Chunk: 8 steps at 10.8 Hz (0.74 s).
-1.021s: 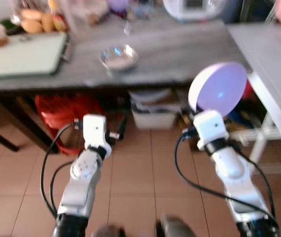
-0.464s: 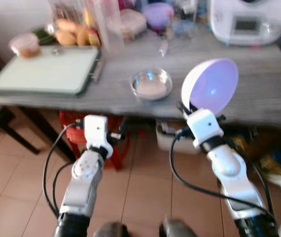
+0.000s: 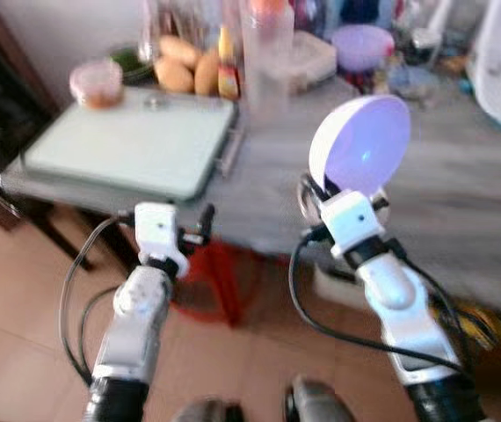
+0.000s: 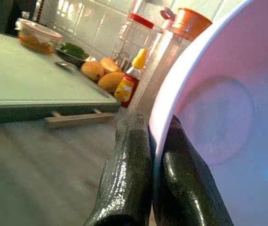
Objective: Setting the table
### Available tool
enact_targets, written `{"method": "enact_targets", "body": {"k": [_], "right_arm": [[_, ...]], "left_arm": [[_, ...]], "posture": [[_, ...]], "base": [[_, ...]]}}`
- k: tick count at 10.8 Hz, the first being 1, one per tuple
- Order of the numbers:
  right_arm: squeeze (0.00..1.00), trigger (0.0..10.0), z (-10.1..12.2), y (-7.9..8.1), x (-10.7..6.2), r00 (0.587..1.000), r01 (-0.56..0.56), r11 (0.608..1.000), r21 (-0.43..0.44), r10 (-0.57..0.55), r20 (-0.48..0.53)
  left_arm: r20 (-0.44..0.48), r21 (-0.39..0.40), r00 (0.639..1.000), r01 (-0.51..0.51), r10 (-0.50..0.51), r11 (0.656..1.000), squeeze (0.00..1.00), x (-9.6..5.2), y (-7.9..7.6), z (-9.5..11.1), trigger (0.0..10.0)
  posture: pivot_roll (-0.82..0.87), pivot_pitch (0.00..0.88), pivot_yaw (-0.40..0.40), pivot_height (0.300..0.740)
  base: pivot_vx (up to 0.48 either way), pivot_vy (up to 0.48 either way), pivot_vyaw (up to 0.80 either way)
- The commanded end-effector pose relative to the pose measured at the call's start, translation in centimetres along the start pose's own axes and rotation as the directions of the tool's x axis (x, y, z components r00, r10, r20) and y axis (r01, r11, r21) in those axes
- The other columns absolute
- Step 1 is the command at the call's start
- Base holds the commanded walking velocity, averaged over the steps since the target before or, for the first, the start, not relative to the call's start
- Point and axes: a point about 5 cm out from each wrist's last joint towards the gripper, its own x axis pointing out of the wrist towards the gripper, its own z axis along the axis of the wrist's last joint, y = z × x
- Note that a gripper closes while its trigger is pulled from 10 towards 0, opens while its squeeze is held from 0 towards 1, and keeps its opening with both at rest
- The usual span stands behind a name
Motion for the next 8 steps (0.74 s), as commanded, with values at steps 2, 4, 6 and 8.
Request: {"method": "enact_targets", "body": {"k": [2,4,6,8], "right_arm": [[0.00,10.0,-0.2,-0.7,0.1,1.000,0.025,0.999,0.021,-0.025,-0.007],[0.00,10.0,0.1,-0.6,1.2,0.999,-0.036,0.999,0.002,0.036,-0.012],[0.00,10.0,-0.6,-2.3,1.9,0.993,-0.081,0.996,-0.028,0.078,-0.089],[0.00,10.0,-1.6,-3.2,2.7,0.967,-0.194,0.980,-0.053,0.182,-0.179]], "left_arm": [[0.007,-0.020,1.000,0.014,-0.014,1.000,0.00,-0.1,-0.5,0.5,10.0],[0.001,-0.011,1.000,0.009,-0.009,1.000,0.00,-0.2,-0.2,0.5,10.0],[-0.054,0.003,0.998,-0.013,0.013,1.000,0.00,-1.8,0.8,-0.1,10.0],[-0.070,0.014,0.995,0.067,-0.066,0.998,0.00,-3.1,0.6,-0.4,10.0]], "posture": [[-0.09,0.105,0.062,0.740],[-0.08,0.123,0.062,0.740],[-0.08,0.138,0.069,0.740],[-0.07,0.167,0.068,0.740]], "base": [[0.000,0.000,0.00],[0.000,0.000,0.00],[0.000,0.000,0.00],[0.000,0.000,0.00]]}}
